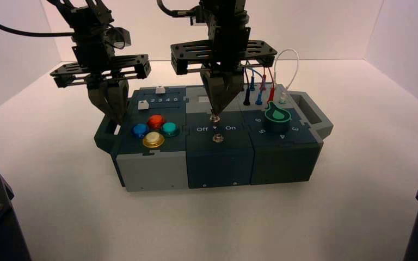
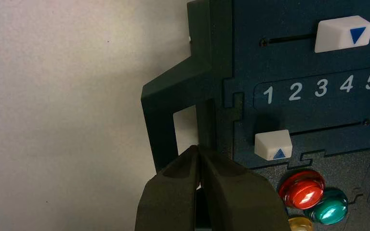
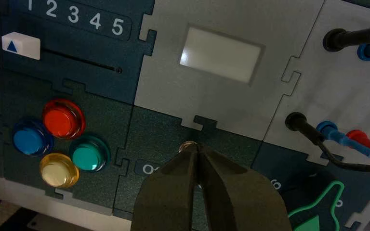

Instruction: Flip the top switch off with the right gripper.

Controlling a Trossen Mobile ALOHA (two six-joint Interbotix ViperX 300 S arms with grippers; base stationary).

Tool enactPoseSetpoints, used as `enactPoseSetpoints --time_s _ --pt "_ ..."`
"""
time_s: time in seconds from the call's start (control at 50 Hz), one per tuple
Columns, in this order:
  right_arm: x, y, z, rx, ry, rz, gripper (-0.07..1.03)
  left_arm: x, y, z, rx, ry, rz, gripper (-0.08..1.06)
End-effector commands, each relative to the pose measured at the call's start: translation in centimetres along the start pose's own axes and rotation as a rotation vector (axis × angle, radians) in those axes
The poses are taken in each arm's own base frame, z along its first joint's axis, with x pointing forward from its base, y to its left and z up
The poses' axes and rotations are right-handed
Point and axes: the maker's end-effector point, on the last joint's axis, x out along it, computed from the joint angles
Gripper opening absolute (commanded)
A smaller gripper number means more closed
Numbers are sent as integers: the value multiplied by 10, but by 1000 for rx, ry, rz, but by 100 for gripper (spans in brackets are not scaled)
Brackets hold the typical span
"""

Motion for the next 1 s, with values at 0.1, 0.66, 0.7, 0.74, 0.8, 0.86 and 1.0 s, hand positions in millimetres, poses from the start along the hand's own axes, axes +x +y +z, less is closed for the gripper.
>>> enactPoseSetpoints --time_s 0.1,0.66,0.7,0.74,0.8,0.86,1.0 --pt "-24 29 2 -37 -60 65 -2 -1 -12 -5 108 13 4 -3" --pt "-53 20 -9 -76 -88 78 -2 -28 -19 5 155 -3 2 -3" --pt "-54 19 -11 -77 -87 77 -2 -28 -19 5 155 -5 2 -3" --pt "-55 17 -12 -82 -89 76 -2 -28 -19 5 154 -5 2 -3" --pt "-57 15 -15 -84 -92 75 -2 -28 -19 6 154 -5 2 -3" --pt "-59 11 -15 -81 -96 72 -2 -29 -20 6 154 -8 1 -3" --pt "-61 -4 -14 -70 -102 42 -2 -29 -20 8 154 -12 0 -3"
